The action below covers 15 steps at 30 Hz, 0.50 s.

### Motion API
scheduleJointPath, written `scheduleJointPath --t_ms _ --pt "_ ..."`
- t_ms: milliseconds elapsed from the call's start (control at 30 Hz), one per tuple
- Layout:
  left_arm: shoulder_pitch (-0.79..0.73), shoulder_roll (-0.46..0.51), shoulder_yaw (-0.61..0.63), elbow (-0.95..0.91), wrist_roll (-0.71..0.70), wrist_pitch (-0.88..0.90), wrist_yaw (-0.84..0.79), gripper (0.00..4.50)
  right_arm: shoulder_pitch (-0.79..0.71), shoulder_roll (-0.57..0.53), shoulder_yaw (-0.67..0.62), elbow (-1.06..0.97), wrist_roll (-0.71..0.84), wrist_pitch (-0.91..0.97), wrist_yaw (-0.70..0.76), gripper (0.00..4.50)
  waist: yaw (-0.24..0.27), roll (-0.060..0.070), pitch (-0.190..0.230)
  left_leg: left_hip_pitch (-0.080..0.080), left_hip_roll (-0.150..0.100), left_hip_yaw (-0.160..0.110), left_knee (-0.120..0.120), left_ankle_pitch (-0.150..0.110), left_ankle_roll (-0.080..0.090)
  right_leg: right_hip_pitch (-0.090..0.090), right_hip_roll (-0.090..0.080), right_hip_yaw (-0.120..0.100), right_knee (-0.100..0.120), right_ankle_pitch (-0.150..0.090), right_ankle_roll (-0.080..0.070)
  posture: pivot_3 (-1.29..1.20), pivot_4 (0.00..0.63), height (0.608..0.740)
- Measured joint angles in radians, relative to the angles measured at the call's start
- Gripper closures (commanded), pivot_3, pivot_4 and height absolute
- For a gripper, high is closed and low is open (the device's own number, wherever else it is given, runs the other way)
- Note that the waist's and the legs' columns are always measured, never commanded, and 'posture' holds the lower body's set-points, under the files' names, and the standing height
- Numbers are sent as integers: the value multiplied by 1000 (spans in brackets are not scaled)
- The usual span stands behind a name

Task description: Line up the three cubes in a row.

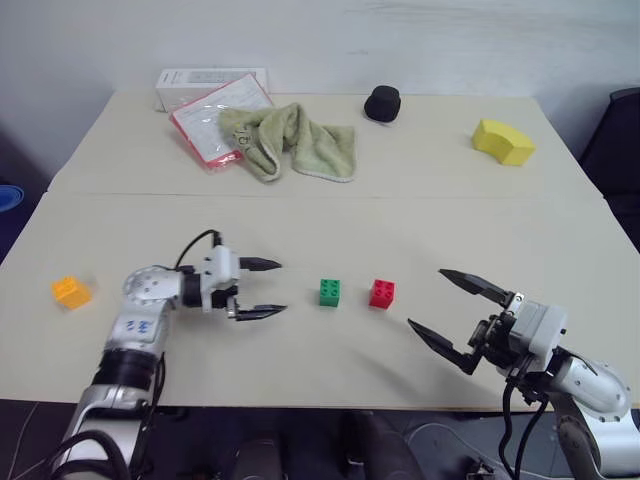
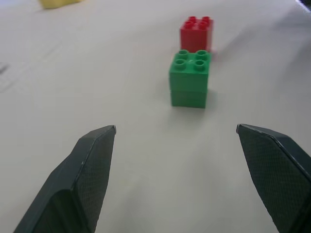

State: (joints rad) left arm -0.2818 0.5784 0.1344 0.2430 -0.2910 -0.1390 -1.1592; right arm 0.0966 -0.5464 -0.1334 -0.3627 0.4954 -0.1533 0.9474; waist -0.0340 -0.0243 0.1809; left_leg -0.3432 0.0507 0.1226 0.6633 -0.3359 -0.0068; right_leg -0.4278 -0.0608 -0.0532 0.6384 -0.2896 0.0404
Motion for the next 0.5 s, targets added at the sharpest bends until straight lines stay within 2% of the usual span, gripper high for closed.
scheduleJointPath --t_ms 100,233,367,500 --pt "265 -9 227 -135 -56 46 181 148 -107 -2 18 36 33 46 23 0 -12 -1 1 1 1 -1 -1 -3 3 0 0 -1 0 -1 -2 0 150 740" --pt "483 -60 432 -214 -79 61 358 148 -179 -1 47 49 49 68 52 0 13 -1 1 2 0 -3 -1 -4 4 2 -2 -2 0 -1 -2 0 150 740" --pt "624 -198 560 -245 -102 72 546 148 -215 7 89 60 54 70 93 0 25 -2 0 1 -1 -3 -1 -6 7 2 -3 -2 -2 -1 -2 0 150 740" --pt "681 -318 652 -336 -246 152 692 148 -256 17 105 100 53 69 115 0 34 -5 -1 1 -1 -3 -1 -6 7 2 -3 -2 -3 -1 -2 0 150 740"
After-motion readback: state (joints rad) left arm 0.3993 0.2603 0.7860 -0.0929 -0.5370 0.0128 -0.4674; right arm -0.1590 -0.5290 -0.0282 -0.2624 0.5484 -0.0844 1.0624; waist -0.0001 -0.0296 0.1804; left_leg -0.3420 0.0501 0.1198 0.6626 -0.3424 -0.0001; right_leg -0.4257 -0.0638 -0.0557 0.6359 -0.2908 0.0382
